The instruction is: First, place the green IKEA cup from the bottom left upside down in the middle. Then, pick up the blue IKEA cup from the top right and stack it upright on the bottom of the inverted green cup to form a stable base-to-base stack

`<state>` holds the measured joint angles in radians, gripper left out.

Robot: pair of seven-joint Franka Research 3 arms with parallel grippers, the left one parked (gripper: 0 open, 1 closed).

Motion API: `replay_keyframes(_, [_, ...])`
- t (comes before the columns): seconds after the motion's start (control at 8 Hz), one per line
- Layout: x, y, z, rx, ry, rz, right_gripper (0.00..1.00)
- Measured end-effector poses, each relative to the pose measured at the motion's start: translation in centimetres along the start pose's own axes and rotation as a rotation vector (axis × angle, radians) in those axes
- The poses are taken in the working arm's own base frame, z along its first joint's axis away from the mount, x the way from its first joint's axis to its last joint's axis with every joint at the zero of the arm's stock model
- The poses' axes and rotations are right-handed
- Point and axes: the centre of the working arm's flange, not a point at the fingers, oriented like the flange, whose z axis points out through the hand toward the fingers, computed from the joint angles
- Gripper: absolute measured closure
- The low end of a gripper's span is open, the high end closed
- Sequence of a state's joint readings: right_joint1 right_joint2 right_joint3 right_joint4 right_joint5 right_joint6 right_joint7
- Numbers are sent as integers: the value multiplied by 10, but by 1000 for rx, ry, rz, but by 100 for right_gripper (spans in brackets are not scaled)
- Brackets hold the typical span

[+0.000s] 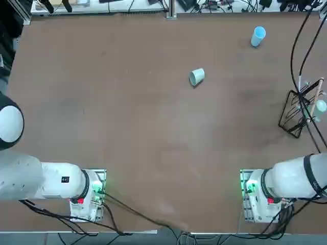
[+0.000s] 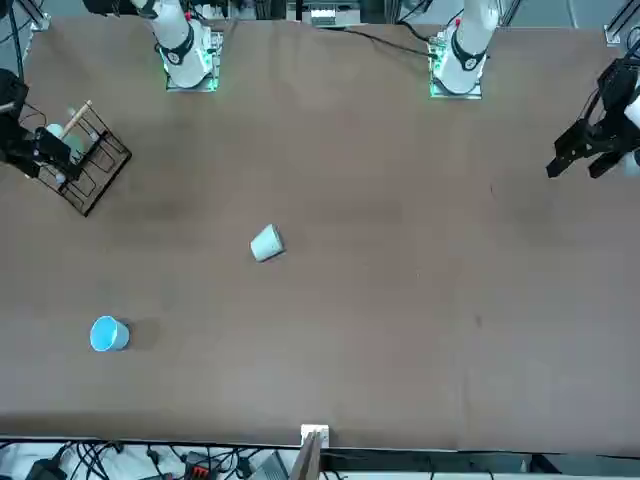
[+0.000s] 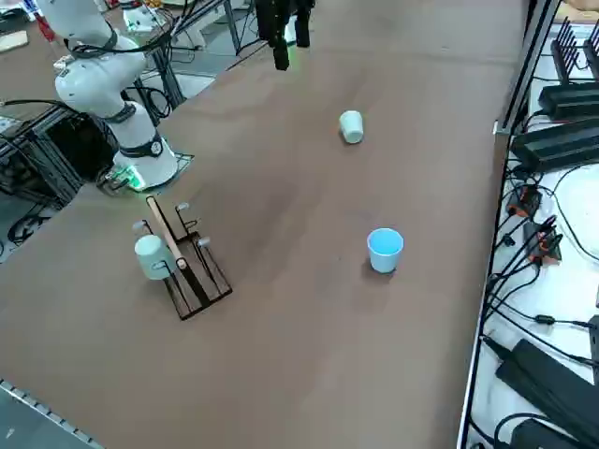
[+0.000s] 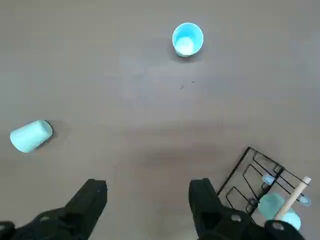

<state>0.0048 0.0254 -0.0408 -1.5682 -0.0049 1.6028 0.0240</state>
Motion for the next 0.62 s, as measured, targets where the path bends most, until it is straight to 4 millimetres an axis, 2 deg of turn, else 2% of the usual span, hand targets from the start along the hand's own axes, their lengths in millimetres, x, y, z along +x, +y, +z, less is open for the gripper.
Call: replay_keyframes(0.62, [0, -1, 1, 12, -1, 1, 0])
